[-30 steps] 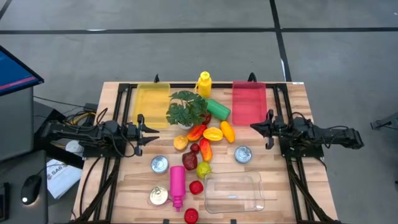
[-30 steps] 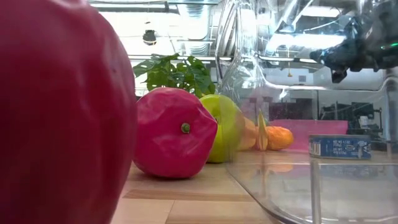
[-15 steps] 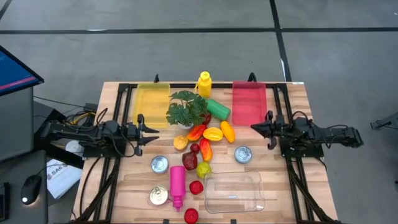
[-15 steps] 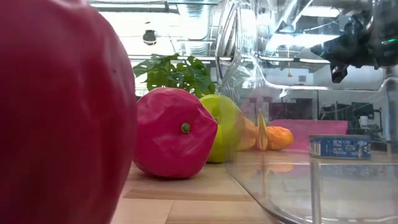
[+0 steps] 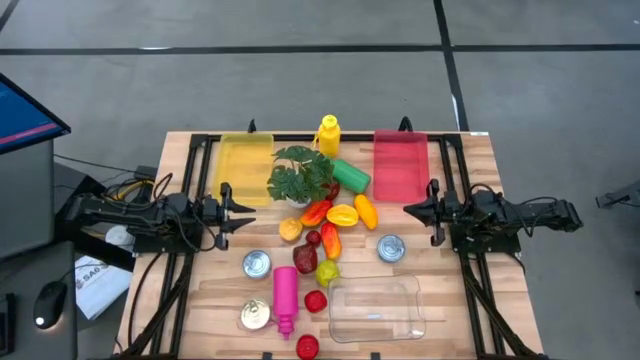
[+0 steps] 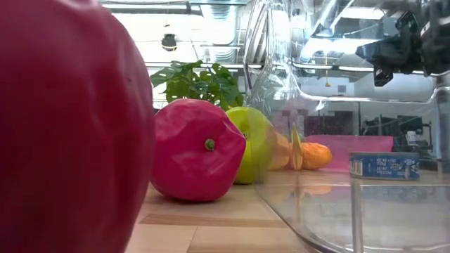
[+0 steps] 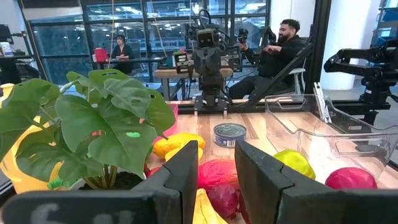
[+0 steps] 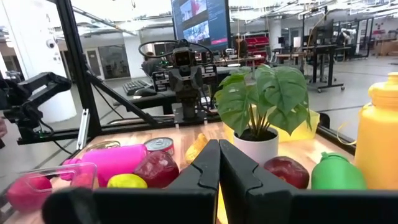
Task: Pick & Place Food Item
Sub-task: Put the yellow mango into the yellow bin
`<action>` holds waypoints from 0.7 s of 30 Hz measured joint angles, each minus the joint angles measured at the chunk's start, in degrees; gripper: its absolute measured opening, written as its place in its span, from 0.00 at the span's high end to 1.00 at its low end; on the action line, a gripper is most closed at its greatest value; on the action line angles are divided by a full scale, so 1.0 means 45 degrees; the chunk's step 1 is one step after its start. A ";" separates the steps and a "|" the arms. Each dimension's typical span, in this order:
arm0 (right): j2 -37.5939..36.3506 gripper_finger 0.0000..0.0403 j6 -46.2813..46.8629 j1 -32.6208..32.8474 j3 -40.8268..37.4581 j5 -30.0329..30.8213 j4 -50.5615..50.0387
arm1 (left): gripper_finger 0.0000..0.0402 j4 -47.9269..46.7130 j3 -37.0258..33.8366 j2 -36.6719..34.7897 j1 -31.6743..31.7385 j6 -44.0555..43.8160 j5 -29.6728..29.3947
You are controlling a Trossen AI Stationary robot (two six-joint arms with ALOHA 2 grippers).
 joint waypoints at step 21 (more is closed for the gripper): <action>-0.0005 1.00 -0.0722 -0.0579 0.0005 0.0029 0.1297 | 0.76 0.1066 0.0001 -0.0005 0.0000 -0.0238 -0.0005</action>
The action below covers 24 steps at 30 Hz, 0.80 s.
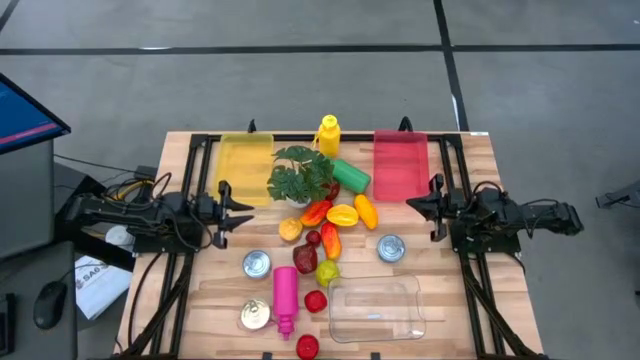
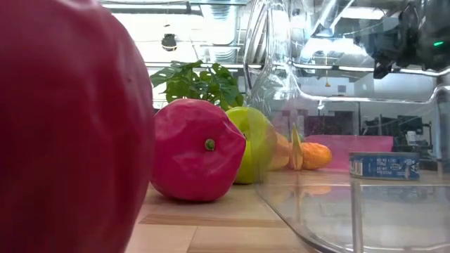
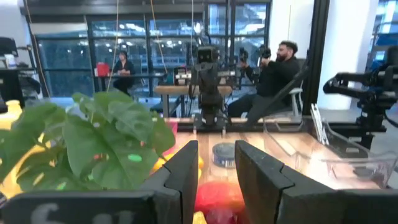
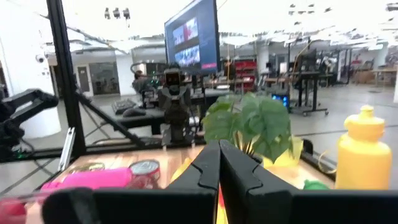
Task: Pick & Place Food Item
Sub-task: Put the yellow mango into the yellow bin
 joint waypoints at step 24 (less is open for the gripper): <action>0.0005 1.00 -0.1124 -0.0130 0.0000 0.0000 0.0046 | 0.76 0.1173 -0.0001 0.0001 0.0000 0.1234 -0.0005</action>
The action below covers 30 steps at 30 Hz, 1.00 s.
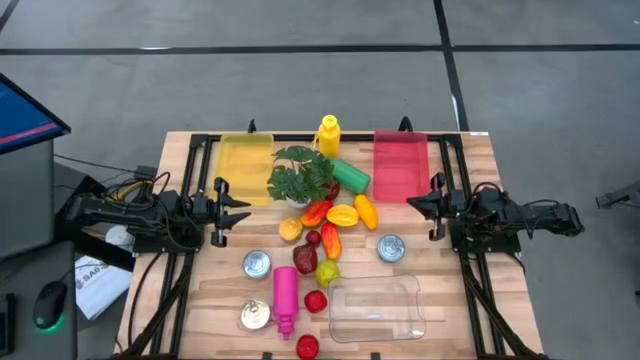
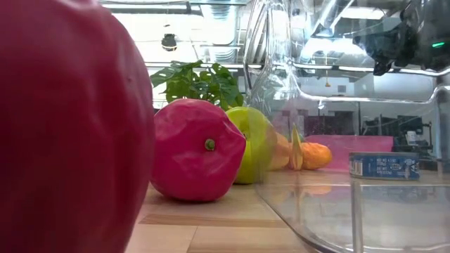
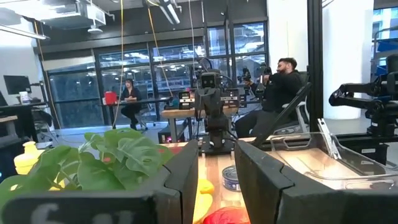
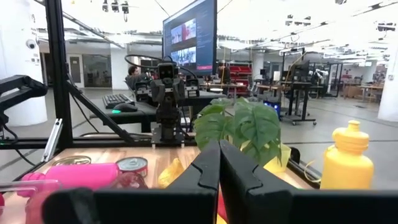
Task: Pick & Place Food Item
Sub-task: Put the yellow mango into the yellow bin
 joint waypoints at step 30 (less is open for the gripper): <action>-0.0002 1.00 -0.0641 0.0005 0.0005 0.0087 0.0034 | 0.76 -0.0007 0.0000 0.0002 0.0000 0.0713 0.0001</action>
